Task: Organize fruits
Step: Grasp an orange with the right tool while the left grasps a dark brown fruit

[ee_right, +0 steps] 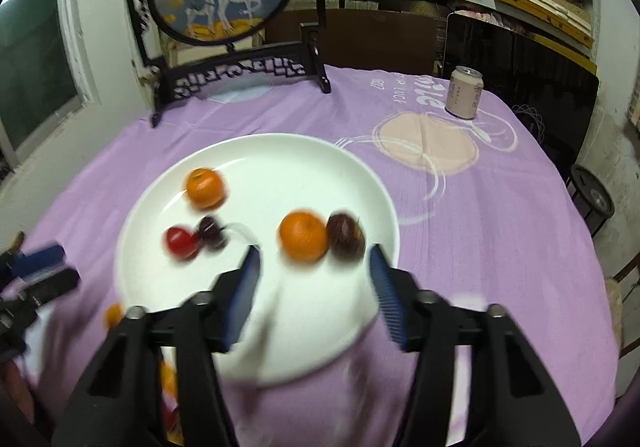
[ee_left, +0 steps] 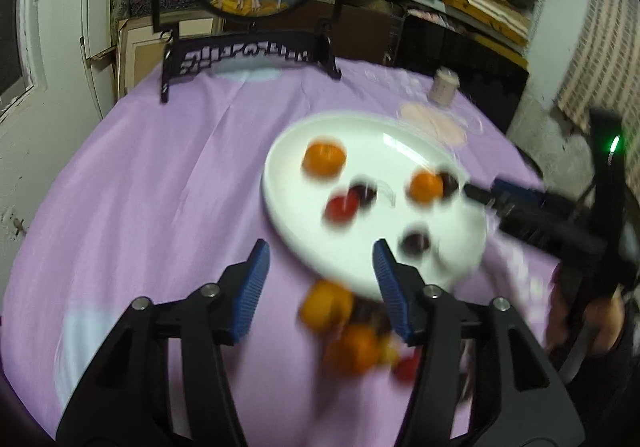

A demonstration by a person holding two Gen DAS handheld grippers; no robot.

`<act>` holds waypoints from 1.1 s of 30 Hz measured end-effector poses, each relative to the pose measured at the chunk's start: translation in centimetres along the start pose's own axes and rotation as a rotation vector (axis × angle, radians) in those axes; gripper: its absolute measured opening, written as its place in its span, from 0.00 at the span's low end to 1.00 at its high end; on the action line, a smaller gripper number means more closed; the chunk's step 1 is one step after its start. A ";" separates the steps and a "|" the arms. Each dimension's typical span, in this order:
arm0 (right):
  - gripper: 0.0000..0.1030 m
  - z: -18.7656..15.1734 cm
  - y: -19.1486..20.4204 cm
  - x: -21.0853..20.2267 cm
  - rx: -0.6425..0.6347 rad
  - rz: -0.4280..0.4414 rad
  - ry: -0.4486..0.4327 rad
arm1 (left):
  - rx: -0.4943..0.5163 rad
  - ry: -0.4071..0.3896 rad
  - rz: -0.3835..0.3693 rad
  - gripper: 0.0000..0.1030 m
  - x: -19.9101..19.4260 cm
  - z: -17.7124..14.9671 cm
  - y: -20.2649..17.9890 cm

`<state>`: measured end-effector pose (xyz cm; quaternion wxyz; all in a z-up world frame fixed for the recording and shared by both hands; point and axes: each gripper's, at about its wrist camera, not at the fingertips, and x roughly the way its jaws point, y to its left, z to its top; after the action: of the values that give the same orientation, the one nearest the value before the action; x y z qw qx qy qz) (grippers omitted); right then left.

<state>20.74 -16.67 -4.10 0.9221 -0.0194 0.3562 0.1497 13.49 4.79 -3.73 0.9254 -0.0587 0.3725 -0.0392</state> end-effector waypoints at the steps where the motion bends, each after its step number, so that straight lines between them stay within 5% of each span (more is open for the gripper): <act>1: 0.57 -0.9 0.1 -0.8 0.007 0.009 -0.002 | 0.015 0.006 0.011 0.70 -0.9 -1.6 0.4; 5: 0.57 -6.4 0.5 -4.7 0.027 0.042 0.024 | 0.027 0.051 0.025 0.70 -2.4 -5.5 1.9; 10: 0.57 -10.7 0.9 -7.4 0.022 0.024 0.091 | 0.016 0.100 -0.047 0.70 -2.8 -7.6 1.9; 23: 0.57 -12.1 1.6 -3.8 0.018 0.042 0.192 | 0.095 0.099 -0.112 0.71 -4.6 -9.4 -1.2; 25: 0.49 -12.0 1.8 -3.5 0.003 0.036 0.169 | 0.120 0.099 -0.121 0.73 -4.7 -9.4 -2.2; 26: 0.35 -11.9 1.9 -3.5 -0.005 0.048 0.163 | 0.134 0.104 -0.131 0.73 -4.6 -9.6 -2.9; 33: 0.35 -12.6 -0.3 -5.5 0.053 0.041 0.153 | 0.198 0.212 -0.216 0.72 -2.0 -10.3 -7.4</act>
<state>8.77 -20.17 -9.92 0.8891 0.0010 0.4299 0.1572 4.67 -3.09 -8.75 0.8727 -0.0025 0.4536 -0.1808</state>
